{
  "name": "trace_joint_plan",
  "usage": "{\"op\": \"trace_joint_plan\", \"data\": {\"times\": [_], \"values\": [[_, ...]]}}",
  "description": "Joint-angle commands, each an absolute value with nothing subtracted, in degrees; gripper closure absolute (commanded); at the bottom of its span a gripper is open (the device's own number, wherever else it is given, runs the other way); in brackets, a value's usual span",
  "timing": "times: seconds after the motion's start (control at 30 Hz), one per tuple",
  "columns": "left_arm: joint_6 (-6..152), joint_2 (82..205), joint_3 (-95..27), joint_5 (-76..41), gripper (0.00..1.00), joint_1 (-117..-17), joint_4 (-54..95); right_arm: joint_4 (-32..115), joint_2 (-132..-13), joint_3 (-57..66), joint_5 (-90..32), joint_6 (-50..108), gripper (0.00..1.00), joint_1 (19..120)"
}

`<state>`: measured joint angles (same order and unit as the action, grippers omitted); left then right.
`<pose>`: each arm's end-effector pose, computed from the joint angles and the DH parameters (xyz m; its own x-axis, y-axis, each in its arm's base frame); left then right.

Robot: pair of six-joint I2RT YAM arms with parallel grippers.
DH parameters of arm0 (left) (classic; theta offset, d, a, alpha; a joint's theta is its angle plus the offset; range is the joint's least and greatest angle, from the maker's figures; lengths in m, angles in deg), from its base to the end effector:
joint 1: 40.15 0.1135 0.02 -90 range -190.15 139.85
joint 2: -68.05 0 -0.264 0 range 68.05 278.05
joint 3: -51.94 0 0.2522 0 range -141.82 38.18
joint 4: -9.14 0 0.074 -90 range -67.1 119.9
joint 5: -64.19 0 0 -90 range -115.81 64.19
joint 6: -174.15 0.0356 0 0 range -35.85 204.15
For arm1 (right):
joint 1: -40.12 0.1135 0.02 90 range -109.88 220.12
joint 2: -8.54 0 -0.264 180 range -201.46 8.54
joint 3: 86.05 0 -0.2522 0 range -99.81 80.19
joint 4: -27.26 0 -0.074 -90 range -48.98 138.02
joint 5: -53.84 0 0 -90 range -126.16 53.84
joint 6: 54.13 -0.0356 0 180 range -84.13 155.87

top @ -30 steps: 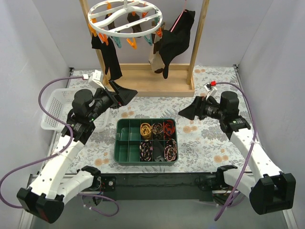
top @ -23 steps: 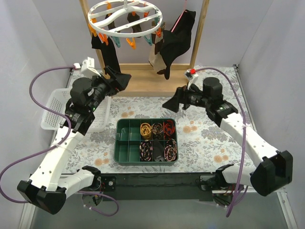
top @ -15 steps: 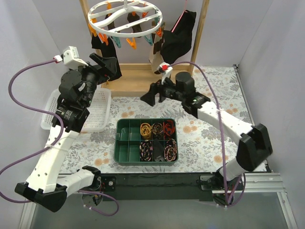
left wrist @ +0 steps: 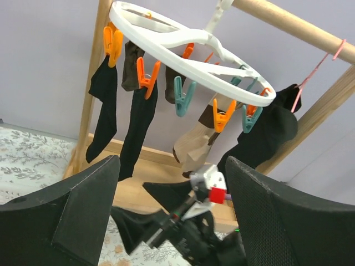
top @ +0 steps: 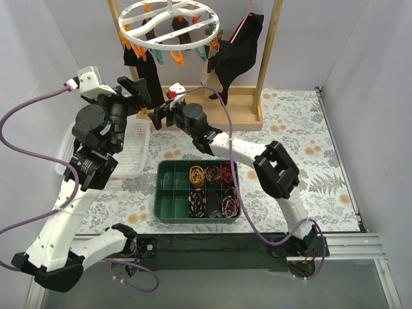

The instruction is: Remove the socks clipped to the hanger

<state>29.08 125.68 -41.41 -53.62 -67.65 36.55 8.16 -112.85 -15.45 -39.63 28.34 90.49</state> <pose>0.1742 -0.0720 0.4990 0.0743 -0.8562 -0.5113 0.1045 0.5166 -0.8499 0.3288 0.3936 0.3000 -0.0175 0.1840 -0.9828 -0.7345 0.6645 0.1375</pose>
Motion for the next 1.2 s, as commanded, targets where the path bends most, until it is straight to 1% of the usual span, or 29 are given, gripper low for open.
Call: {"op": "trace_joint_plan", "data": {"times": [0.0,0.07,0.17,0.23,0.27,0.37,0.4,0.43,0.47,0.5,0.53,0.6,0.7,0.73,0.77,0.87,0.9,1.07,1.17], "values": [[32.3,121.4,-40.8,-57.4,0.26,-69.6,37.6,1.5,-118.3,-27.2,-51.3,31.7,0.08,92.1],[31.2,119.7,-39.3,-57.6,0.27,-70.0,38.1,1.5,-121.3,-30.1,-54.4,32.4,0.1,92.8],[30.7,118.0,-37.6,-59.1,0.31,-70.2,38.3,1.5,-125.2,-35.8,-56.8,32.8,0.16,93.5],[30.8,117.4,-37.3,-59.7,0.32,-70.5,38.4,1.5,-128.4,-40.5,-59.3,33.5,0.2,94.2],[30.9,117.1,-37.4,-60.4,0.34,-70.6,38.4,1.5,-129.5,-42.0,-60.6,34.0,0.22,94.4],[31.8,116.4,-37.4,-61.4,0.37,-70.8,37.8,1.4,-133.1,-47.2,-64.7,35.2,0.32,95.2],[32.1,116.2,-37.3,-62.1,0.4,-70.8,37.6,1.3,-133.8,-48.1,-65.4,35.1,0.4,95.3],[32.3,116.0,-37.4,-62.3,0.42,-70.9,37.5,1.4,-134.5,-49.4,-66.3,35.1,0.45,95.3],[32.5,116.0,-37.2,-62.5,0.43,-71.1,37.4,1.4,-134.7,-49.8,-66.7,35.1,0.51,95.4],[32.8,115.9,-37.1,-62.5,0.43,-71.5,37.4,1.4,-134.6,-49.5,-67.0,35.3,0.69,95.5],[32.9,115.9,-37.1,-62.5,0.43,-71.8,37.6,1.4,-133.4,-48.7,-66.8,35.3,0.76,95.6],[32.2,115.9,-37.1,-60.6,0.44,-72.0,38.3,1.4,-131.2,-44.2,-65.8,35.6,0.86,96.3],[29.6,116.9,-38.1,-58.2,0.44,-72.1,40.6,1.5,-125.6,-36.7,-64.5,38.6,0.96,97.4],[28.7,117.5,-38.6,-57.1,0.43,-72.1,42.7,1.6,-122.3,-34.9,-63.6,38.9,0.99,97.7],[27.6,118.2,-39.5,-56.7,0.42,-72.1,43.8,2.1,-120.4,-30.2,-63.5,38.9,0.99,97.9],[24.7,122.1,-43.9,-53.7,0.38,-72.0,48.8,3.2,-113.2,-22.3,-61.4,38.9,0.99,98.3],[23.7,123.1,-46.8,-53.1,0.38,-72.0,51.5,3.7,-111.5,-20.7,-60.6,38.9,0.99,98.5],[18.1,126.1,-51.5,-47.1,0.34,-72.0,53.4,6.6,-102.0,-13.3,-58.6,39.4,0.99,98.5],[14.8,128.7,-55.4,-44.4,0.34,-72.0,56.6,9.4,-96.5,-8.5,-55.9,38.5,0.99,98.5]]}}
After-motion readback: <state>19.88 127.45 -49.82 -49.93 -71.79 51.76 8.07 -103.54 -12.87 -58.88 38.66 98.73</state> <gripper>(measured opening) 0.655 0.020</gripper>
